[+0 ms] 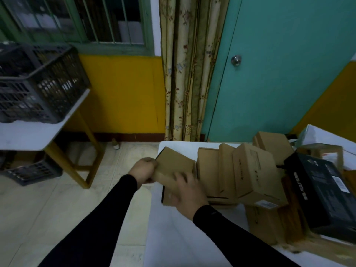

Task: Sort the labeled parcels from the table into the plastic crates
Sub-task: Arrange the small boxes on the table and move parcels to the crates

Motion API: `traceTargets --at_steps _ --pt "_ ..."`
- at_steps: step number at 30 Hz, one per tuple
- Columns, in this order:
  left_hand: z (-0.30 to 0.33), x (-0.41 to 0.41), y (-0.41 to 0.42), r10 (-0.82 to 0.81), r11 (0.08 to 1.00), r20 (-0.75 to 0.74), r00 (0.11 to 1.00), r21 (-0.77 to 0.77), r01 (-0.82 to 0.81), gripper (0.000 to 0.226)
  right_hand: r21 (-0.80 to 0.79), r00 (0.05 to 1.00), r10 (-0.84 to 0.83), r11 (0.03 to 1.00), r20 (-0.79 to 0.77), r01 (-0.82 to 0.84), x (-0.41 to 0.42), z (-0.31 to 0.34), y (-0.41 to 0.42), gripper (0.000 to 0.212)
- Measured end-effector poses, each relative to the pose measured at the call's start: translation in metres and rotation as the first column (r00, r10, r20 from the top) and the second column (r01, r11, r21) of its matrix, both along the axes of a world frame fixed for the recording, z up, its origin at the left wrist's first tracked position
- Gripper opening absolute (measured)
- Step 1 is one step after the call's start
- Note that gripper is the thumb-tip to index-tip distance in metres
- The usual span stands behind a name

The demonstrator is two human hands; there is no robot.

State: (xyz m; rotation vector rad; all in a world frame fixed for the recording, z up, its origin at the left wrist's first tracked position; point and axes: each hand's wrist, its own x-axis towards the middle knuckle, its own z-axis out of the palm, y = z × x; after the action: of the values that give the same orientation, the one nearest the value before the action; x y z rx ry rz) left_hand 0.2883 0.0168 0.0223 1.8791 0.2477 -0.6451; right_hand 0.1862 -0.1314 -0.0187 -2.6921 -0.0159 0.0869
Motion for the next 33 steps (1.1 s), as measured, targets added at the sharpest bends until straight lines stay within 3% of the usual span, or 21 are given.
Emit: traceTargets --at_steps 3,6,9,13,16,18,21,24,26,28,31,33 --pt "0.042 0.005 0.005 0.077 0.996 0.063 0.995 -0.049 -0.074 0.025 0.071 0.993 -0.005 0.997 0.115 -0.003 0.011 0.031 -0.004 0.054" --pt "0.075 0.005 0.008 0.142 0.978 0.124 0.982 -0.169 -0.120 0.051 0.317 0.974 -0.103 0.948 0.201 0.035 0.015 0.060 -0.010 0.041" --pt "0.085 0.003 0.015 0.190 0.978 0.253 0.949 -0.132 -0.160 0.047 0.650 0.945 -0.298 0.746 0.135 0.143 0.017 0.085 -0.021 0.035" --pt "0.078 -0.011 0.026 0.203 0.979 0.374 0.905 -0.052 -0.198 0.044 0.869 0.876 -0.482 0.445 0.028 0.217 0.018 0.110 -0.036 0.015" --pt "0.073 -0.020 0.026 0.242 0.962 0.238 0.941 -0.187 -0.200 0.054 0.948 0.840 -0.536 0.217 -0.082 0.231 0.015 0.120 -0.044 0.017" --pt "0.078 -0.027 0.021 0.239 0.931 0.134 0.962 -0.312 -0.188 0.046 0.965 0.835 -0.532 0.117 -0.138 0.234 0.015 0.122 -0.048 0.019" --pt "0.083 -0.033 0.013 0.152 0.902 0.100 0.983 -0.421 -0.096 0.033 0.978 0.837 -0.513 -0.022 -0.190 0.208 0.014 0.123 -0.049 0.016" --pt "0.090 -0.036 0.006 0.127 0.843 0.090 0.988 -0.534 -0.060 0.036 0.965 0.848 -0.463 -0.172 -0.257 0.198 0.011 0.126 -0.050 0.014" --pt "0.101 -0.034 0.005 0.173 0.807 0.108 0.979 -0.585 -0.078 0.037 0.963 0.860 -0.435 -0.159 -0.267 0.219 0.010 0.123 -0.053 0.013" --pt "0.117 -0.033 0.008 0.173 0.817 0.177 0.969 -0.575 -0.041 0.037 0.968 0.860 -0.456 -0.006 -0.227 0.252 0.010 0.117 -0.059 0.020" --pt "0.142 -0.030 0.016 0.016 0.915 0.320 0.947 -0.386 0.115 0.050 0.952 0.850 -0.492 0.121 -0.187 0.280 0.006 0.119 -0.067 0.050" --pt "0.157 -0.032 0.016 -0.075 0.943 0.351 0.933 -0.278 0.181 0.049 0.932 0.865 -0.478 0.222 -0.153 0.287 0.000 0.123 -0.072 0.052"
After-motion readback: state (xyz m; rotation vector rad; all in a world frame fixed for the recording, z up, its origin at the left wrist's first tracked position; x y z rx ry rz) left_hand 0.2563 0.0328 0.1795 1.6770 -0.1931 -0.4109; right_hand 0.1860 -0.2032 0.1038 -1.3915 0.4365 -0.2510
